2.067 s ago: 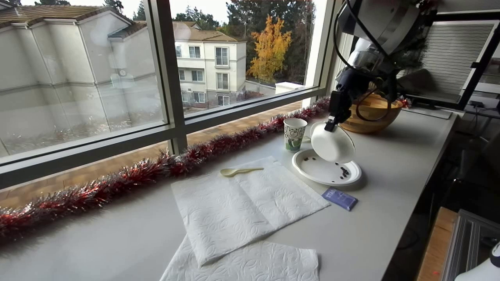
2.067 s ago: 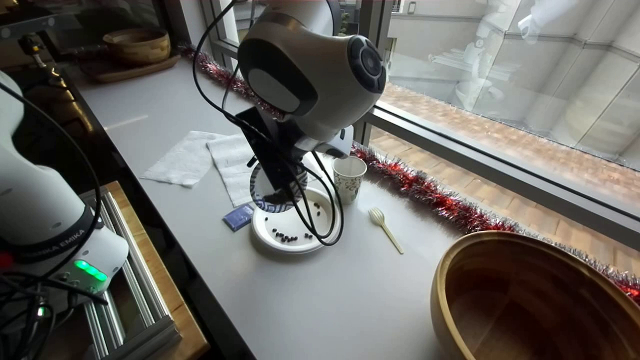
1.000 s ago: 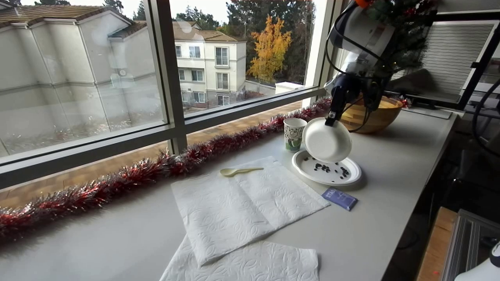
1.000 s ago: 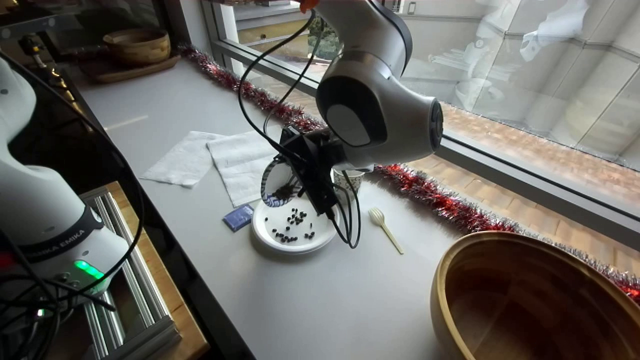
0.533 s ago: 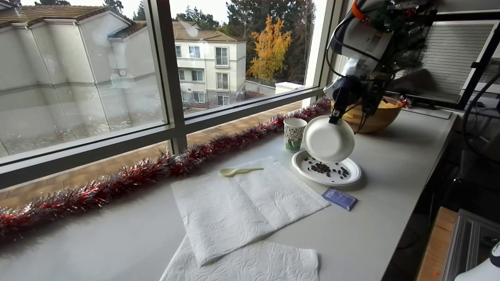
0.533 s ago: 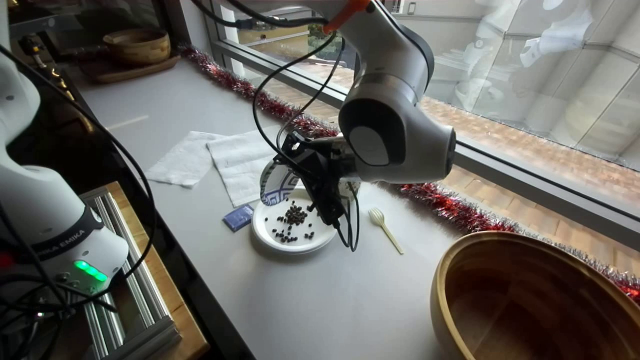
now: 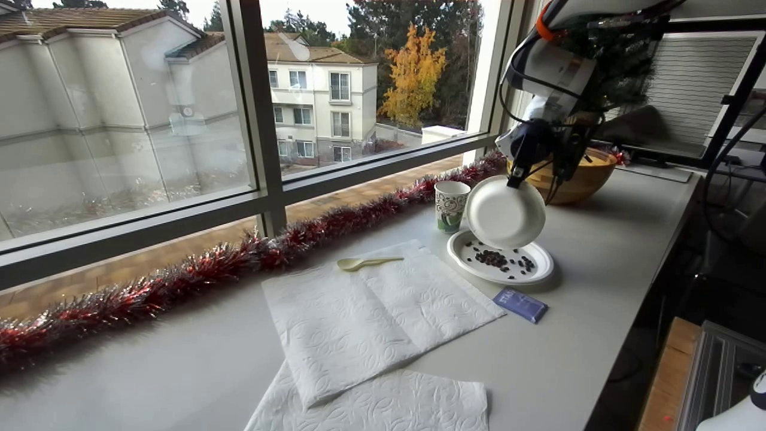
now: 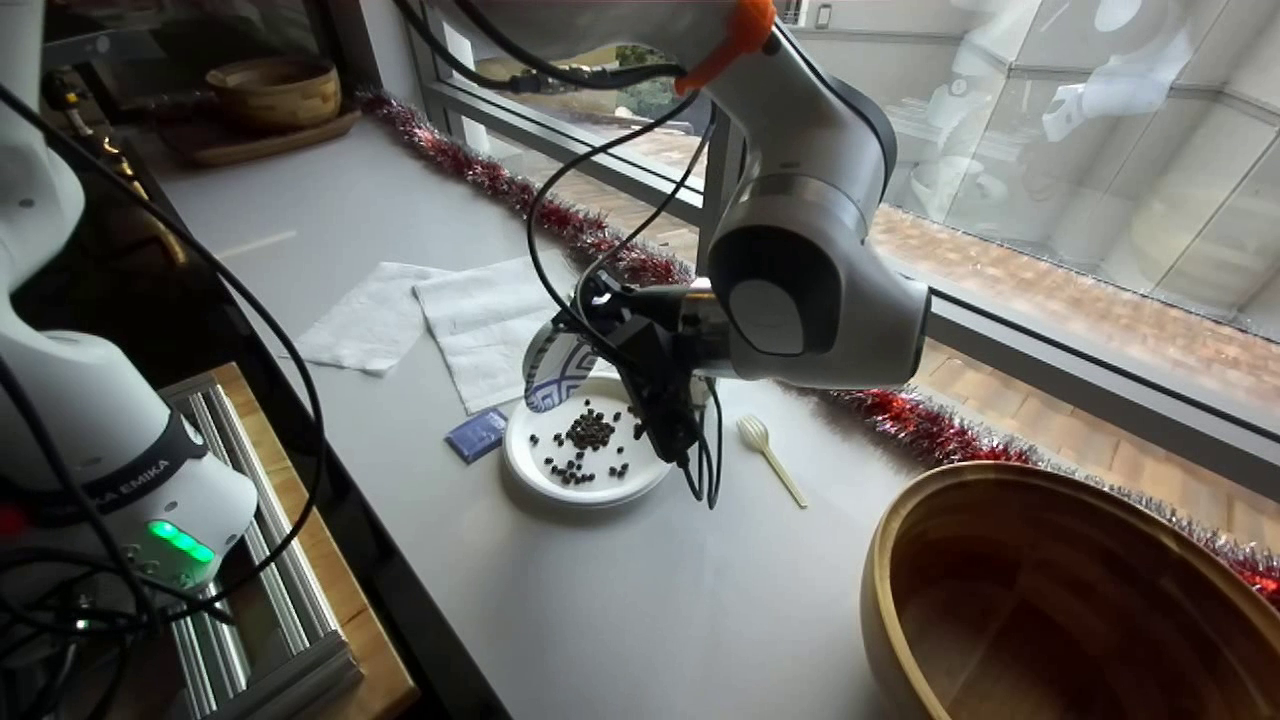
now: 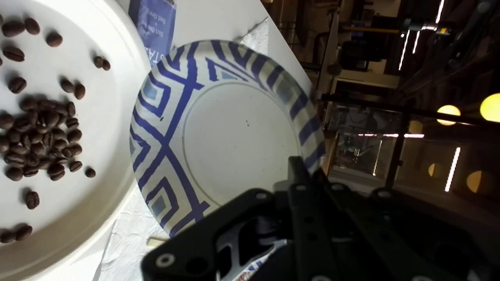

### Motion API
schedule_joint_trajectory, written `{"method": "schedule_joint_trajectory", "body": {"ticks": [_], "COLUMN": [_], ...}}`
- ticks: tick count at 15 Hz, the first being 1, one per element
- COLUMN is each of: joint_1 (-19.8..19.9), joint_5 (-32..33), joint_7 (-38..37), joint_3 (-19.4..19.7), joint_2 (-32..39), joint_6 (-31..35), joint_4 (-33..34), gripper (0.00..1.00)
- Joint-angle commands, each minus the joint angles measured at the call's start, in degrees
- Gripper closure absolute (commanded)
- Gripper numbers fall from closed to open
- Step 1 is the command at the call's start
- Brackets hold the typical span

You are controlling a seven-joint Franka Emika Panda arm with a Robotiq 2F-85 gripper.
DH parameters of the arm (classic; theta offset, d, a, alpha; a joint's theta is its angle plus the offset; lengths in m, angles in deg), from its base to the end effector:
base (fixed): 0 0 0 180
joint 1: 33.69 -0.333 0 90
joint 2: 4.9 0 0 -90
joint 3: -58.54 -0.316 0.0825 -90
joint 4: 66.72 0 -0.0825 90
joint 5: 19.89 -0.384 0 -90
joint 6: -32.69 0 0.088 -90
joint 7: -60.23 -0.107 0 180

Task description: Pour the contents in the smaller bowl on to the plate

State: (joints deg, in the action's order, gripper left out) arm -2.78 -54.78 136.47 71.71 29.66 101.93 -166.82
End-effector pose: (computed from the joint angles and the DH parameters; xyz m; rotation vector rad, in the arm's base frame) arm 0.4402 -0.3111 0.2252 -1.9206 -0.3647 0.1266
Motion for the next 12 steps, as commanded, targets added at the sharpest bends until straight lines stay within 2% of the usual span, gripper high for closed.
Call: {"method": "schedule_joint_trajectory", "body": {"ticks": [1, 5, 12], "joint_1": [-1.34, -4.96, -14.92], "joint_5": [0.26, 2.81, 5.89], "joint_7": [-1.49, -2.34, -14.82], "joint_3": [0.45, 1.06, -0.83], "joint_2": [-3.93, -12.38, -30.13], "joint_6": [3.58, 12.54, 38.57], "joint_4": [-2.97, -11.24, -31.35], "gripper": [0.99, 0.99, 0.99]}}
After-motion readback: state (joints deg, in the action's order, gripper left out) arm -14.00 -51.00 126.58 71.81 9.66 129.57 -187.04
